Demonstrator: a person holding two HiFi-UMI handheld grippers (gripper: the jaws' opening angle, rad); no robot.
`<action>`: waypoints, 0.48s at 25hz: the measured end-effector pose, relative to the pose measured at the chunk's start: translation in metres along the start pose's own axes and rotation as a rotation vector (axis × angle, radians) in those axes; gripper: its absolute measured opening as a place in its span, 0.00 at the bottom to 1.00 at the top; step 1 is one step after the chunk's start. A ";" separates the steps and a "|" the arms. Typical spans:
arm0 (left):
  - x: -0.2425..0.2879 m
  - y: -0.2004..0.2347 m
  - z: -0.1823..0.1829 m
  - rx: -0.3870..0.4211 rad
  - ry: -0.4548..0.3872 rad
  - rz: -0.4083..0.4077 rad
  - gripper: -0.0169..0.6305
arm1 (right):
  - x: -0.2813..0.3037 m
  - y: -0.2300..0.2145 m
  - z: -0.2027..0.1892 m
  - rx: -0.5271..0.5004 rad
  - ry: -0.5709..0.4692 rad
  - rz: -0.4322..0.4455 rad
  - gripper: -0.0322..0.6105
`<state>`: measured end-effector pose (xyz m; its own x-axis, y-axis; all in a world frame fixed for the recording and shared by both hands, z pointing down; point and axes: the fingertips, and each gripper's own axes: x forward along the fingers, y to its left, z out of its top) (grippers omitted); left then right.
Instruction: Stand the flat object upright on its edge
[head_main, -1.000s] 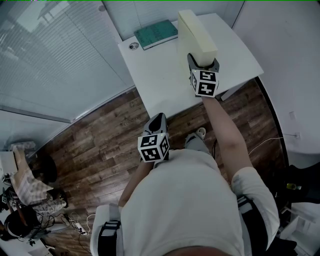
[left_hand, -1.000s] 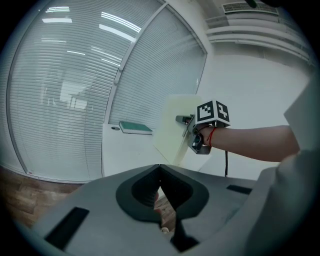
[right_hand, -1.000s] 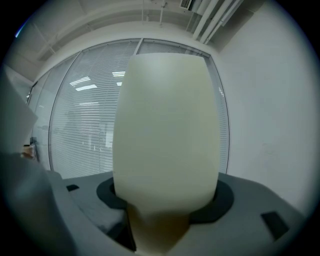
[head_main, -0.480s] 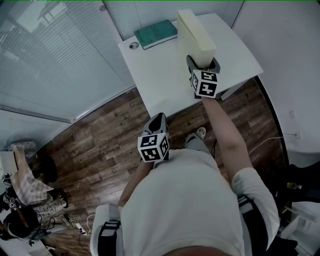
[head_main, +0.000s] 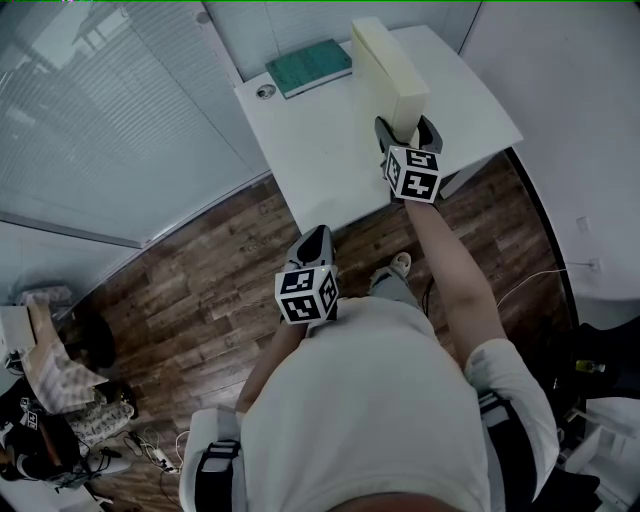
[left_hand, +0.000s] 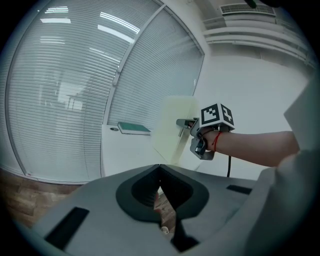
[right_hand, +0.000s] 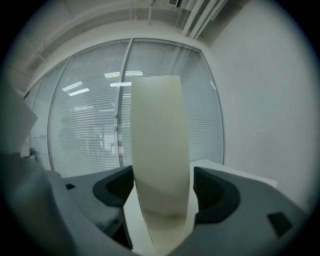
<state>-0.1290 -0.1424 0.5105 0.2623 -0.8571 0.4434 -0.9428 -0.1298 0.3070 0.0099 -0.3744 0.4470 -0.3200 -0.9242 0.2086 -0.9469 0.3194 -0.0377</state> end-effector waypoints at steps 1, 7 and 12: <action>-0.001 0.000 0.000 0.001 0.000 -0.002 0.06 | -0.003 0.001 -0.001 -0.001 0.000 0.000 0.61; -0.004 -0.004 -0.001 0.009 0.001 -0.018 0.06 | -0.022 0.002 -0.002 0.024 -0.017 -0.003 0.61; -0.007 -0.007 -0.002 0.016 0.000 -0.031 0.06 | -0.038 0.010 0.001 0.038 -0.029 0.008 0.61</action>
<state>-0.1239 -0.1342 0.5069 0.2913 -0.8527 0.4336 -0.9375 -0.1642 0.3070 0.0128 -0.3359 0.4380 -0.3283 -0.9274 0.1795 -0.9445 0.3195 -0.0766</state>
